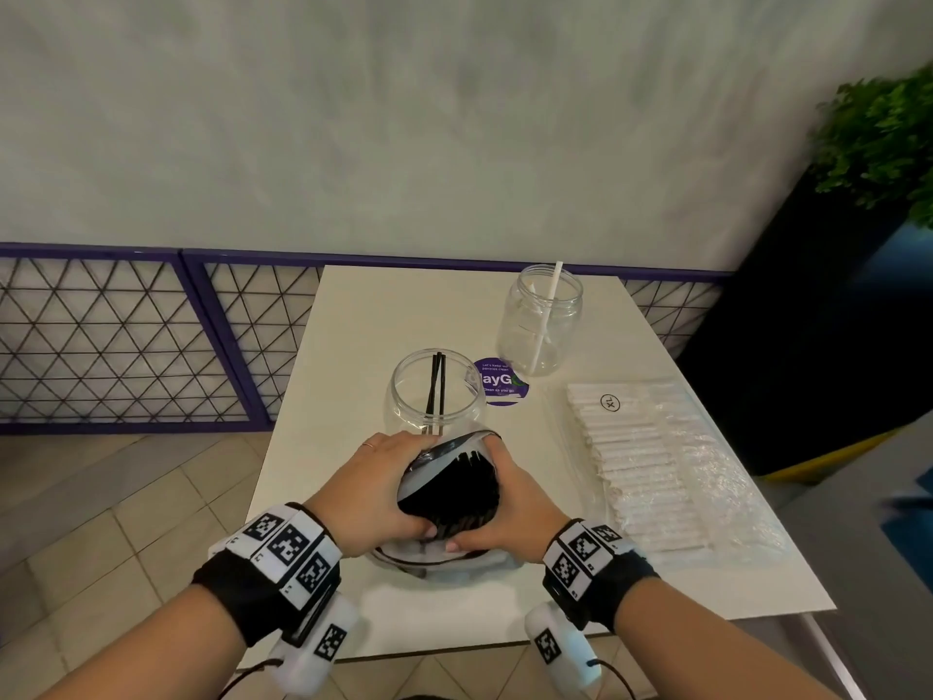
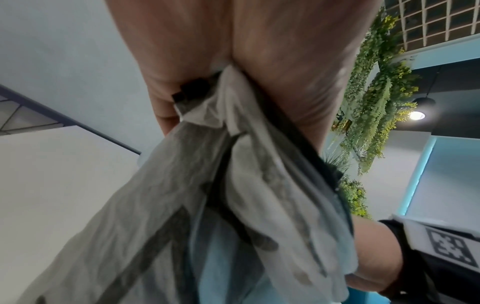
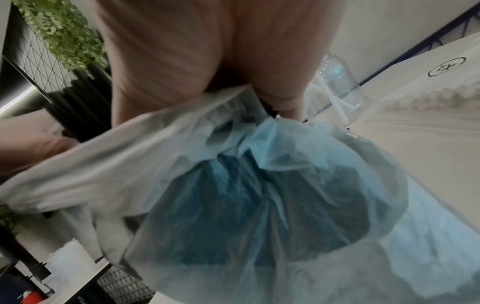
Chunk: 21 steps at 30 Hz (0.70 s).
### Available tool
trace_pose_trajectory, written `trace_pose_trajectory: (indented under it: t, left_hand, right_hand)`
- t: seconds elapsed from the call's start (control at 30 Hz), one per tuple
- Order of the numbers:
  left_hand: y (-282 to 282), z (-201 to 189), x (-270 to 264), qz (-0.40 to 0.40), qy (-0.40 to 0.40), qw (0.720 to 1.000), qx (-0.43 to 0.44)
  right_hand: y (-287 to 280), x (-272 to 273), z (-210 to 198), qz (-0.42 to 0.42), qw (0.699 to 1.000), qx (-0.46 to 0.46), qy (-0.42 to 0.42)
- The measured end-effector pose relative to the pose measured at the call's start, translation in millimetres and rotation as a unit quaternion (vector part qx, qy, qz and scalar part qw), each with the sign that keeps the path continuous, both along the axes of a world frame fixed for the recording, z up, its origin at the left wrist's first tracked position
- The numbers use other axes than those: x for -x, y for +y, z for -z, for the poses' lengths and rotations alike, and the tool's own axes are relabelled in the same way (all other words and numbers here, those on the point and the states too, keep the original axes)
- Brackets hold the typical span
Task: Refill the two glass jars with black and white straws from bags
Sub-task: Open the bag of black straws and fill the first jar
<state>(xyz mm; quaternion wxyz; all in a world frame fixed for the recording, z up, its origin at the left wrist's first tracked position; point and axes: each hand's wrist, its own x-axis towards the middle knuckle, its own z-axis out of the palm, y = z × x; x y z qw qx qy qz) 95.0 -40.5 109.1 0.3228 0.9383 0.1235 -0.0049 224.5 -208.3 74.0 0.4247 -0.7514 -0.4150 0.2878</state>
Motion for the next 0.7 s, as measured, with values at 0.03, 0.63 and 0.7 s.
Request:
trace_pose_trajectory:
  t: [0.03,0.63,0.7]
  left_hand:
    - [1.9,-2.2,1.3,0.001,0.002,1.000,-0.005]
    - [25.3,-17.5,7.6,-0.031,-0.019,0.997,0.065]
    - [29.2,-15.9,8.7,-0.046,-0.017,0.997,0.067]
  right_hand:
    - [0.4,1.7,-1.2,0.012,1.000,-0.008,-0.007]
    - [5.4,3.5,3.0,0.037,0.993,0.001,-0.115]
    - [3.3,-1.7,8.5,0.022,0.992,0.016,-0.126]
